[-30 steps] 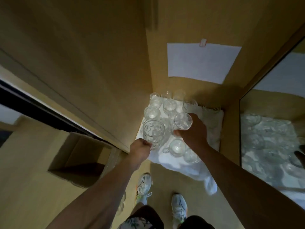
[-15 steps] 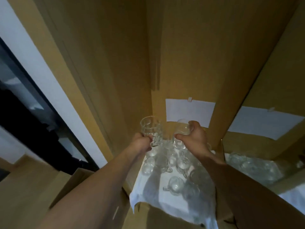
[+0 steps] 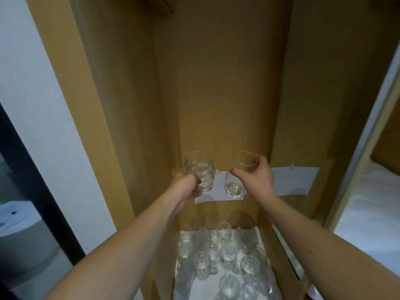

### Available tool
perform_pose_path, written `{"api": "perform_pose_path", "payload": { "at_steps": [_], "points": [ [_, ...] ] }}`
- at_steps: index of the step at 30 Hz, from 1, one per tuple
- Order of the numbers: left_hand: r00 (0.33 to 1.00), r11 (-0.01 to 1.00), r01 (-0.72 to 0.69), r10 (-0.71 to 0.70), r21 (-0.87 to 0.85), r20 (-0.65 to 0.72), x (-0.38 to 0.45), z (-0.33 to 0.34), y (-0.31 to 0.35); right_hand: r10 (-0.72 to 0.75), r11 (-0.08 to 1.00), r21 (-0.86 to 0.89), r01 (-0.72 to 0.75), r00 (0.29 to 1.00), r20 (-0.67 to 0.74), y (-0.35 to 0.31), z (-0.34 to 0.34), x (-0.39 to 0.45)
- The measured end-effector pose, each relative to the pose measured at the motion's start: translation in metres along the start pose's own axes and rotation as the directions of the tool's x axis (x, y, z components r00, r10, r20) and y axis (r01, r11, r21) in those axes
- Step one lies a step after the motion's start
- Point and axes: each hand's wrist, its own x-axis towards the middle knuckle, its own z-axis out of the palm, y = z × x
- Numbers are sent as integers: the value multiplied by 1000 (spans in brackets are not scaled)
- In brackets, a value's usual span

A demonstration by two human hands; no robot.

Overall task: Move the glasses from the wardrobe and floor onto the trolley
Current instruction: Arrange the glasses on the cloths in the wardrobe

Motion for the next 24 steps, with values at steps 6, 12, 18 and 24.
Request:
{"api": "perform_pose_path", "payload": {
  "at_steps": [6, 12, 18, 24],
  "points": [
    [983, 995, 5, 12, -95, 182, -15, 22, 12, -59, 997, 38, 65, 985, -160, -13, -34, -36],
    [956, 997, 6, 17, -77, 293, -46, 42, 18, -70, 997, -55, 57, 962, -263, -23, -71, -59],
    [933, 997, -48, 68, -66, 353, -82, 65, 28, -87, 994, -98, 57, 937, -338, -29, -112, -77],
    [935, 995, -93, 98, -32, 341, -130, 96, 26, -90, 995, -75, 68, 935, -344, -23, -163, -100]
  ]
}}
